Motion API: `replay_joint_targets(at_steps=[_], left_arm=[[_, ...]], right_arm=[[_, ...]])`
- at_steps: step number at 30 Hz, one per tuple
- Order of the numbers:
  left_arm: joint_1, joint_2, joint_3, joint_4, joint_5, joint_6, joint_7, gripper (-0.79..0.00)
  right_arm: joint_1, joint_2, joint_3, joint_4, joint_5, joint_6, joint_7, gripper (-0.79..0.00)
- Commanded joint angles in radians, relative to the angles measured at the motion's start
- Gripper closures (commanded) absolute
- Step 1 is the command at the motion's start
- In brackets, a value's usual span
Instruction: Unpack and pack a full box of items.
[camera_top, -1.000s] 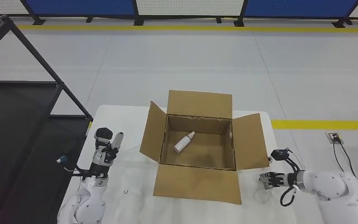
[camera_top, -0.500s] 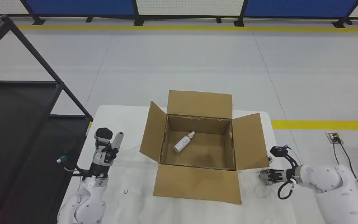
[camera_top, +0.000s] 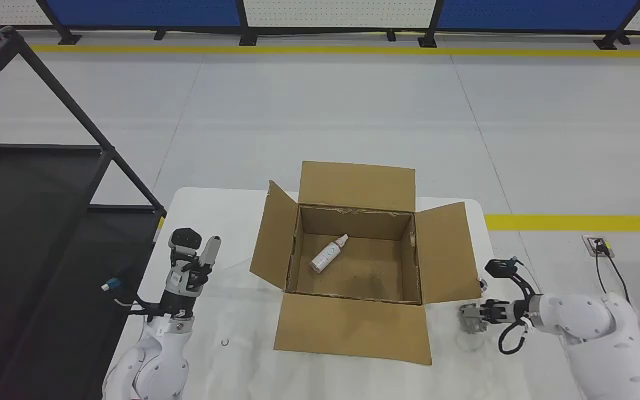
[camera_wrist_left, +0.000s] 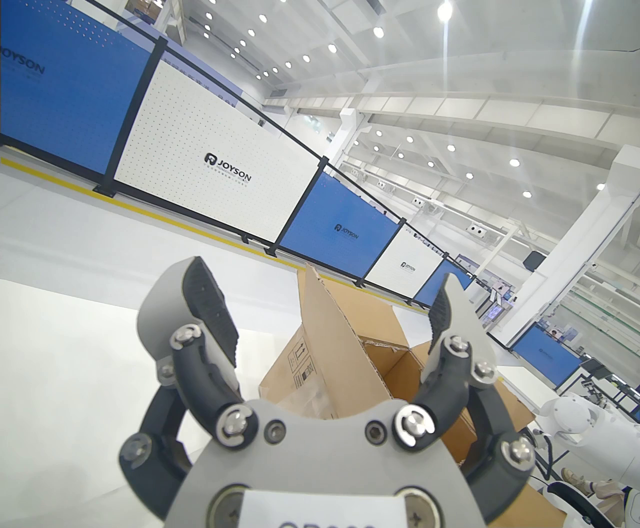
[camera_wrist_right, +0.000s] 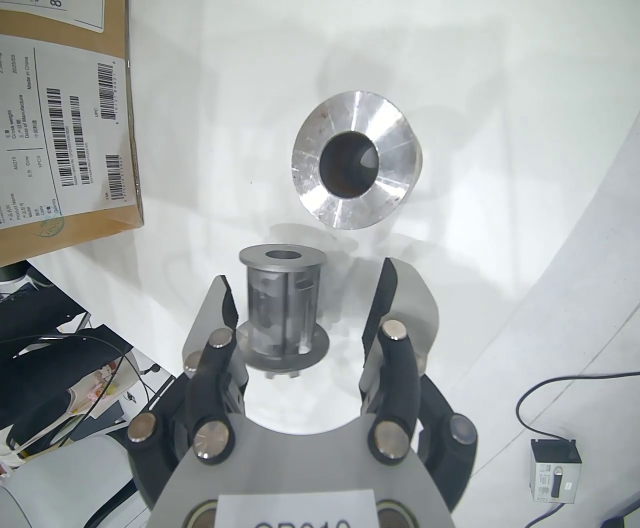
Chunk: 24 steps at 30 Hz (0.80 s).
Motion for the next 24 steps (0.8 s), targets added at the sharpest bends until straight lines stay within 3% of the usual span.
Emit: replay_joint_targets(at_steps=[1, 24], left_arm=[[0.000, 0.000, 0.000, 0.000, 0.000, 0.000, 0.000, -0.785], [0.000, 0.000, 0.000, 0.000, 0.000, 0.000, 0.000, -0.785]], right_arm=[[-0.001, 0.003, -0.002, -0.004, 0.004, 0.002, -0.001, -0.622], [-0.025, 0.033, -0.011, -0.056, 0.034, 0.023, -0.026, -0.668]])
